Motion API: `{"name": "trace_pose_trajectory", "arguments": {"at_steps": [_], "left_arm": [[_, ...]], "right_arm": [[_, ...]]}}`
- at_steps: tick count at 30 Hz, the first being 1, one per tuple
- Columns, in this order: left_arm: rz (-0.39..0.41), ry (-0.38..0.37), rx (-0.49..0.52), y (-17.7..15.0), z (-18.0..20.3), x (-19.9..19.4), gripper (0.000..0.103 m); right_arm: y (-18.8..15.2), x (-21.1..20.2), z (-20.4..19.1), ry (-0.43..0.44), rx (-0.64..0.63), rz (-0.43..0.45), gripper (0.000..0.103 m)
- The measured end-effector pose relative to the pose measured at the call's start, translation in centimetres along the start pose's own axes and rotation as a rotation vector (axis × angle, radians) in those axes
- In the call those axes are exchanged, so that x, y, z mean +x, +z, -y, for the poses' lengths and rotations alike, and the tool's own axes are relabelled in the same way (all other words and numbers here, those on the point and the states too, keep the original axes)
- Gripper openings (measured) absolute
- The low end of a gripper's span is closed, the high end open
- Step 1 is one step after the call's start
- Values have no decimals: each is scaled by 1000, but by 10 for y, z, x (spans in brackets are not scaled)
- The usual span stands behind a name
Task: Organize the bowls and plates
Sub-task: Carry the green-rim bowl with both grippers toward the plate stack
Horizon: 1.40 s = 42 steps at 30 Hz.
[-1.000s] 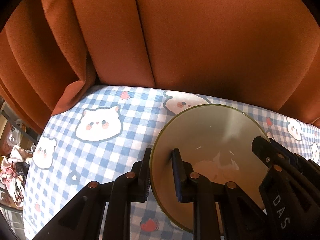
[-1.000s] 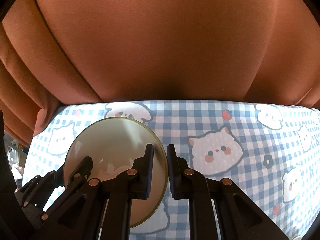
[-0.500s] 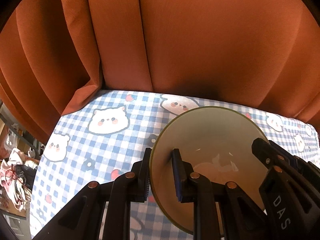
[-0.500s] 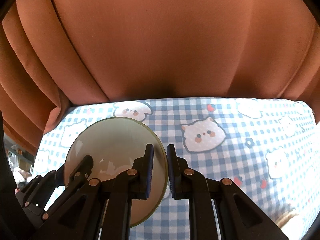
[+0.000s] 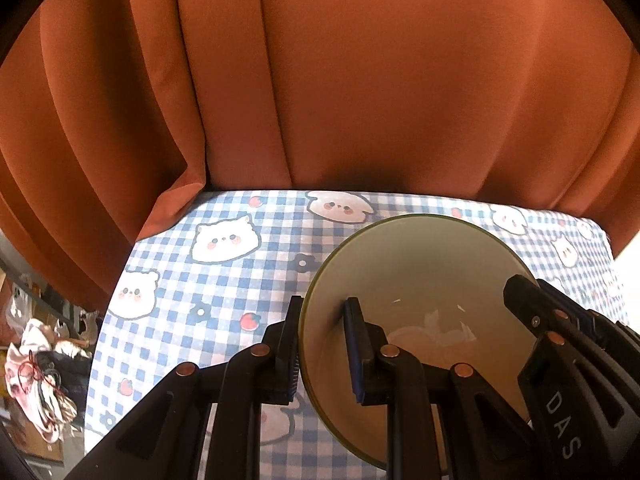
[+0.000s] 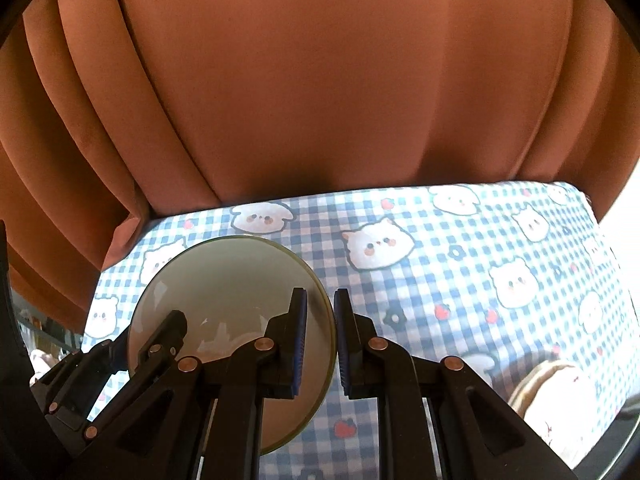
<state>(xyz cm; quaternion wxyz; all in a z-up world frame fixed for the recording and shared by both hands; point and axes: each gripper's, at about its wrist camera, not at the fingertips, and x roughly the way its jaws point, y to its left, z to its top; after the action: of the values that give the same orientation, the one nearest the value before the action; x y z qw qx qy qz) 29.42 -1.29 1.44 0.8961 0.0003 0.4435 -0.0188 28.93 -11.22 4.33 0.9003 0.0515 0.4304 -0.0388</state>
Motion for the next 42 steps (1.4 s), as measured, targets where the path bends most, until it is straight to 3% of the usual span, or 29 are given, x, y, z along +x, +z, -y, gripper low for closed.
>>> {"name": "trace_pose_trajectory", "arguments": {"at_steps": [14,23,42], "left_arm": [[18,-82,89,-31,26,-47,17],[23,-42,68,-56,47,-69,17],[-5,63,-65,-128,102,-90,18]], "right_arm": [[-44,-58,27,-83,93,28,17],[-64,-76,58,-41,88,18,18],[-111,-85,125,65,-49,-20,18]]}}
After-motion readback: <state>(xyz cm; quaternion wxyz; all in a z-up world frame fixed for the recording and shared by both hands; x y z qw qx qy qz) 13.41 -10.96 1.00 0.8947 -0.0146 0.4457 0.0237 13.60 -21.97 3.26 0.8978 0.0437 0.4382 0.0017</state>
